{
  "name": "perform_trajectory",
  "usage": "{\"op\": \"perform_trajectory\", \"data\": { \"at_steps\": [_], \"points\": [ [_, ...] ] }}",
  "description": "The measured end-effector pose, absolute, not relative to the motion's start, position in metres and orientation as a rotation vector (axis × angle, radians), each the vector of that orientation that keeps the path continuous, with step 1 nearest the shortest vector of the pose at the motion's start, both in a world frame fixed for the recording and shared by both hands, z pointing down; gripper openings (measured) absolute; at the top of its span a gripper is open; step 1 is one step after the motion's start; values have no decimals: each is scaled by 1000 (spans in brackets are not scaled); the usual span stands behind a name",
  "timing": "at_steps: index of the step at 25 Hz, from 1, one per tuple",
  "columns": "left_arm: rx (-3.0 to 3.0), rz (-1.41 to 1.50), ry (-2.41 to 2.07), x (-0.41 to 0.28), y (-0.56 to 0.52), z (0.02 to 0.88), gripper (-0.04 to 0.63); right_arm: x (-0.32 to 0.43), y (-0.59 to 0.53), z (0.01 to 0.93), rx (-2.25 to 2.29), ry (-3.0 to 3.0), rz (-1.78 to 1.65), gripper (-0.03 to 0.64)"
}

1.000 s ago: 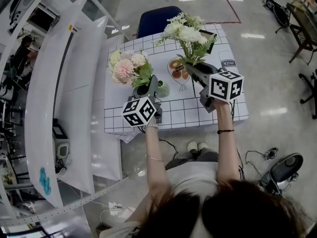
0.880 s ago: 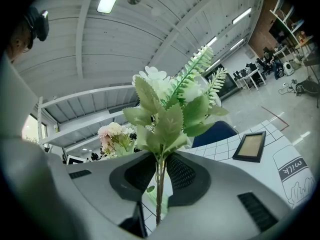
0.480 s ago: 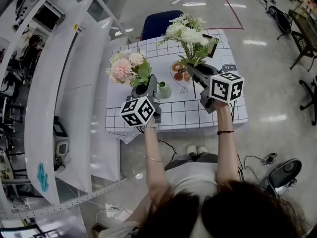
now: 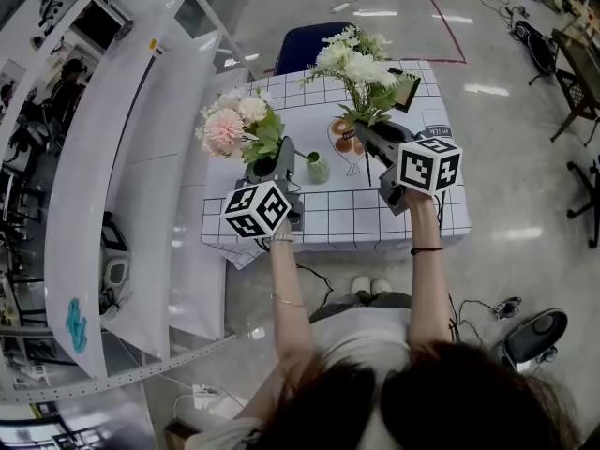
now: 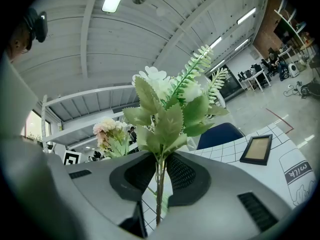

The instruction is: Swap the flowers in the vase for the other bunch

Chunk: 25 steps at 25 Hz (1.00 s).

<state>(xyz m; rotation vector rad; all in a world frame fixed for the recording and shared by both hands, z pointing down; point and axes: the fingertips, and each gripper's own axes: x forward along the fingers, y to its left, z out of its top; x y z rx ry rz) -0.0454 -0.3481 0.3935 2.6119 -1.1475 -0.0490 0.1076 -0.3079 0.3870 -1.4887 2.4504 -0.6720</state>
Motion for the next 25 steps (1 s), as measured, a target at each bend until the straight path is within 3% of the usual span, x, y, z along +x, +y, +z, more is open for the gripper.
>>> {"op": "perform_trajectory", "data": {
  "at_steps": [25],
  "points": [
    [2625,-78,-1214,-82,-322,370,84,76,-298,378,-1428,2497,-661,64]
  ]
}}
